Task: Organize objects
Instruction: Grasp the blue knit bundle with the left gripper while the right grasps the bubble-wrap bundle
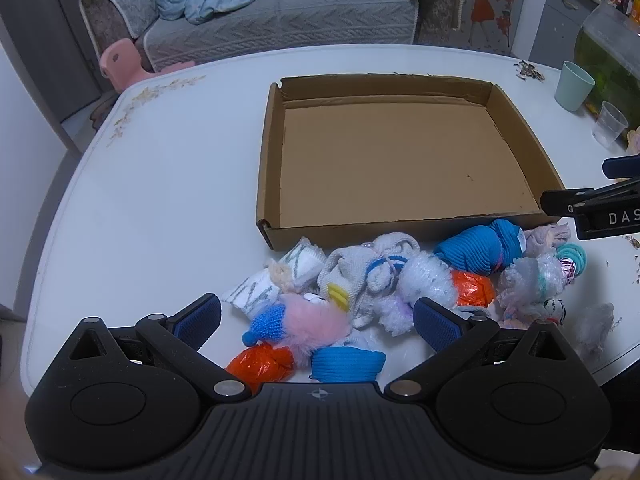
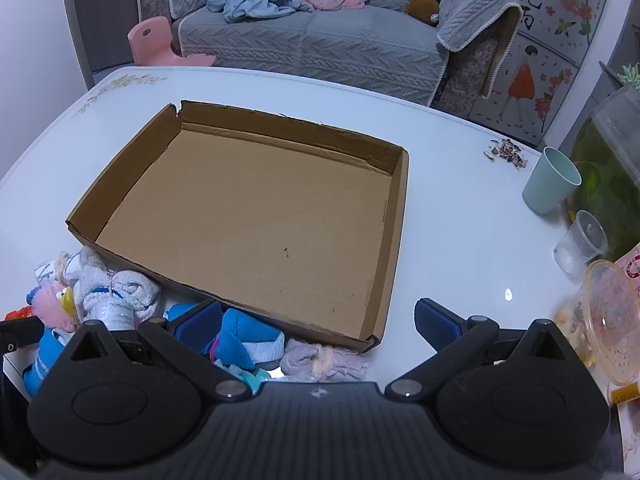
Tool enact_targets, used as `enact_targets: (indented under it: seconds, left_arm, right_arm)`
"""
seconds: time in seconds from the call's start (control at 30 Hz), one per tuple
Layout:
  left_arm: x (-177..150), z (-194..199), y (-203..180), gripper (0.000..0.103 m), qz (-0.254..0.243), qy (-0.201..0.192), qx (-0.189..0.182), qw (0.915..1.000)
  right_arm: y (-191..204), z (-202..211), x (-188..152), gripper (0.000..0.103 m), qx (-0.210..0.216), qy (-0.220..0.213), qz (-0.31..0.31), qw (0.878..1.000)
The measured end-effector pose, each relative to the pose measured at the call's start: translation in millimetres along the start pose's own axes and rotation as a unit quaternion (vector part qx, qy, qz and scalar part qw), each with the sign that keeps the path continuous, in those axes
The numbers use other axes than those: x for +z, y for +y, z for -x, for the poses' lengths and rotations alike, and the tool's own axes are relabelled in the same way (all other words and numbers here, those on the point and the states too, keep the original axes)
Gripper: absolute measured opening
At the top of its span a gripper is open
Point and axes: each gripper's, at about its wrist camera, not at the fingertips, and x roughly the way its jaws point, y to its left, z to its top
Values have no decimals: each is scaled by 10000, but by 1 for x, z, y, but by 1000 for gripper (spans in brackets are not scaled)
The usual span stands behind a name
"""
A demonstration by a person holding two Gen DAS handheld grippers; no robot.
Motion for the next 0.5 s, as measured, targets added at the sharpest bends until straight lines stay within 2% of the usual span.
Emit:
enact_targets:
  seconds: [0.3,0.4,0.5]
  left_arm:
    - [-7,5,6,103,-119,-88,34,9999]
    - [-23,14,14,103,-309,-211,20,9993]
    - [-49,16,19,103,-473,-170,-57,9987]
  right_arm:
    - [-2,10,-4,102,159,-126,159,9997]
    - [-6,25,-18,102,216,-356,428,9982]
    - [-12,37,-39,102,376,-425,692,9960]
